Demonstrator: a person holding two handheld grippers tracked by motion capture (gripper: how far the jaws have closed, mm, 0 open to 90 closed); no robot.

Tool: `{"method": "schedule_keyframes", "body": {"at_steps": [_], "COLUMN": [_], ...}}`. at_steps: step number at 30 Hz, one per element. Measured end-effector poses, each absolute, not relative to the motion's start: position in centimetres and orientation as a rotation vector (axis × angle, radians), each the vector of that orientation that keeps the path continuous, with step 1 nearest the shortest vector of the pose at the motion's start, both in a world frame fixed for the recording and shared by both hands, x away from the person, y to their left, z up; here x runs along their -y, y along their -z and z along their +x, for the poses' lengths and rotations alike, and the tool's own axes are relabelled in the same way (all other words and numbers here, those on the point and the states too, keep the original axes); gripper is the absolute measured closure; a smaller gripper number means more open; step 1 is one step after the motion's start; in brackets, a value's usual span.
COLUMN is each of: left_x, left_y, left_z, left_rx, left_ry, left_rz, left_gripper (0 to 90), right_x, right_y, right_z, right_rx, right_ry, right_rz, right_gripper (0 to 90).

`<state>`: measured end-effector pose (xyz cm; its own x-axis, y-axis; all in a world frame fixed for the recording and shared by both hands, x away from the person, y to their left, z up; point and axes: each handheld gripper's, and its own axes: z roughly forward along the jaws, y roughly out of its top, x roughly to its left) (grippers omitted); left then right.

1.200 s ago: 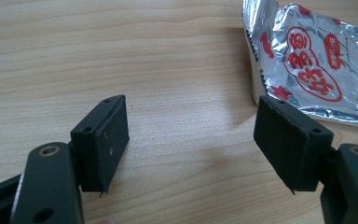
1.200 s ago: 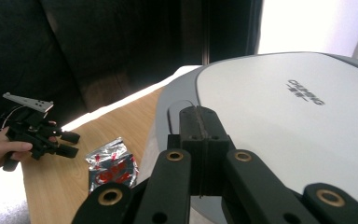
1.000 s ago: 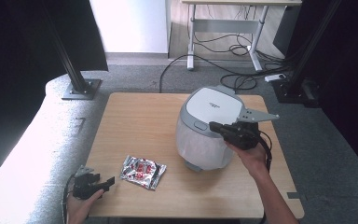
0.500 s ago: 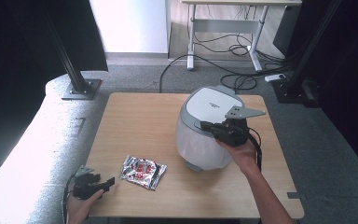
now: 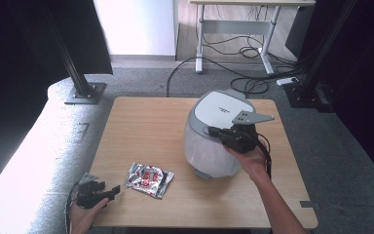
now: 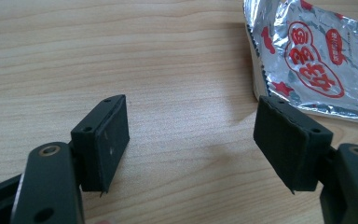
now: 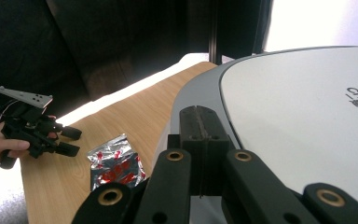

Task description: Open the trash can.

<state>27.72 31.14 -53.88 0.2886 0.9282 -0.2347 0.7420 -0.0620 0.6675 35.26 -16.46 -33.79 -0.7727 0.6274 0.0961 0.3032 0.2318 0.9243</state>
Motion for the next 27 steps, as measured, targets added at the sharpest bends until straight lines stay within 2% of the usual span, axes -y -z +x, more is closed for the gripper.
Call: {"method": "schedule_keyframes", "body": {"at_steps": [27], "left_x": [-31.01], "left_y": [53.91], "left_z": [27.73], "left_rx": [-1.491], "left_ry": [-0.333], "left_rz": [1.854], "left_gripper": [27.0], "right_x": [16.47], "right_y": [34.06], "right_z": [35.01], "right_rx": [-2.226], "right_ry": [-1.577], "right_rz": [0.855], "right_gripper": [89.6]}}
